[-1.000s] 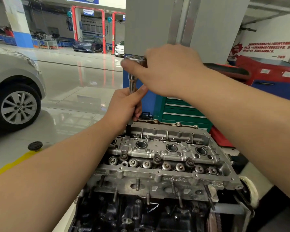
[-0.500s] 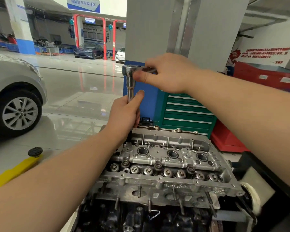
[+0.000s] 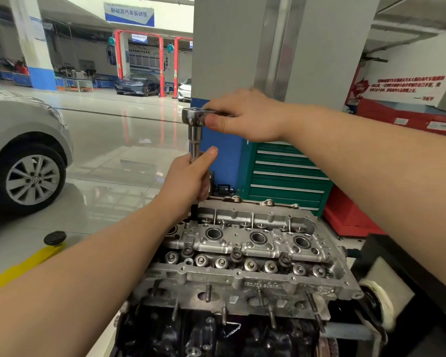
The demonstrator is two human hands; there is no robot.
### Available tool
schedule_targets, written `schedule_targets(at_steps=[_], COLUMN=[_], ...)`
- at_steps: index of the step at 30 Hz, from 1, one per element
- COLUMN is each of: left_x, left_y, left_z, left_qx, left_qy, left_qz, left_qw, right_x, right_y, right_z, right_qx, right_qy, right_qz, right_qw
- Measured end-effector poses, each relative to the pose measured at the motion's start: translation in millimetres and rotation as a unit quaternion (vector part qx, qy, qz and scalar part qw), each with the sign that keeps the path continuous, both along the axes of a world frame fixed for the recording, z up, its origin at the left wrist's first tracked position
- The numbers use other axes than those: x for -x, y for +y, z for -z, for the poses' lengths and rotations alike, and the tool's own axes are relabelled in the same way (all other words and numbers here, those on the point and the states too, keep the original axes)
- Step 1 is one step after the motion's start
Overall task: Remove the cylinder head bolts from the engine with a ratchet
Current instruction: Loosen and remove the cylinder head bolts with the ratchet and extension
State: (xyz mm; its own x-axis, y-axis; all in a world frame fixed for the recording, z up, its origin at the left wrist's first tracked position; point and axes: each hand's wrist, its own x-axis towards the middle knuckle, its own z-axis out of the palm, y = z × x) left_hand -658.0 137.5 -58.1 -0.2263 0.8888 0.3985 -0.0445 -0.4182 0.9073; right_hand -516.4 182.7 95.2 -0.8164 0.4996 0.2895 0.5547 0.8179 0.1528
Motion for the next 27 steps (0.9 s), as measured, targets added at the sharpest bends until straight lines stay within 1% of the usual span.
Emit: schedule_targets(at_steps=[1,2,3,4,5,6,8,10,13,14,15,17,19,20,21,22,23,25,27], left_x=[0.9,1.7,2.4,2.9,3.1,3.4,2.4,1.0,0.0,-0.6,-1.2,-2.9,-3.5,-3.0,-2.3,-1.3,-0.3,0.3,-0.7], left_y=[0.2,0.8,2.0,3.5,5.3,7.1,8.6,9.3,6.8,6.1,5.4,4.7,5.3,6.1,7.3,8.5,9.5,11.2,11.3], left_z=[0.1,0.7,1.4,2.2,3.2,3.8,3.5,4.5,4.2,3.9,3.6,2.3,1.7,2.1,2.6,3.4,4.4,6.2,6.2], left_qx=[0.0,-0.002,-0.005,-0.009,-0.012,-0.013,-0.019,-0.031,-0.016,-0.01,-0.004,0.009,0.018,0.017,0.014,0.009,0.002,-0.011,-0.018], left_qy=[-0.004,-0.008,-0.009,-0.006,0.0,0.007,0.019,0.017,0.001,-0.008,-0.012,-0.015,-0.016,-0.017,-0.017,-0.015,-0.009,0.014,0.039], left_qz=[0.001,0.001,-0.005,-0.015,-0.029,-0.046,-0.082,-0.11,-0.113,-0.099,-0.079,-0.036,-0.012,-0.005,-0.002,-0.005,-0.014,-0.043,-0.077], left_qw=[1.0,1.0,1.0,1.0,1.0,0.999,0.996,0.993,0.993,0.995,0.997,0.999,1.0,1.0,1.0,1.0,1.0,0.999,0.996], right_x=[0.5,1.8,1.9,1.9,2.6,4.7,11.4,20.6,20.4,15.1,9.0,-2.8,-8.0,-8.8,-8.2,-7.4,-6.2,-2.9,3.4], right_y=[0.7,0.4,-1.5,-4.4,-9.1,-15.1,-27.3,-35.6,-29.8,-23.5,-15.9,-2.1,5.4,5.4,3.0,-1.0,-6.0,-20.0,-33.8], right_z=[0.9,2.2,3.2,3.7,3.5,3.3,5.3,9.6,14.6,14.3,13.2,11.5,12.4,13.7,15.3,16.9,18.0,18.4,21.0], right_qx=[0.038,0.053,0.037,-0.009,-0.075,-0.144,-0.233,-0.271,-0.29,-0.273,-0.236,-0.135,-0.037,-0.004,-0.004,-0.039,-0.099,-0.222,-0.279], right_qy=[0.011,0.02,0.026,0.03,0.027,0.02,0.017,0.028,0.063,0.069,0.065,0.032,0.028,0.041,0.055,0.064,0.063,0.056,0.06], right_qz=[-0.012,-0.014,0.0,0.027,0.063,0.102,0.158,0.168,0.115,0.085,0.053,0.007,-0.007,-0.011,-0.007,0.017,0.057,0.141,0.184], right_qw=[0.999,0.998,0.999,0.999,0.995,0.984,0.959,0.947,0.948,0.956,0.968,0.99,0.999,0.999,0.998,0.997,0.991,0.963,0.941])
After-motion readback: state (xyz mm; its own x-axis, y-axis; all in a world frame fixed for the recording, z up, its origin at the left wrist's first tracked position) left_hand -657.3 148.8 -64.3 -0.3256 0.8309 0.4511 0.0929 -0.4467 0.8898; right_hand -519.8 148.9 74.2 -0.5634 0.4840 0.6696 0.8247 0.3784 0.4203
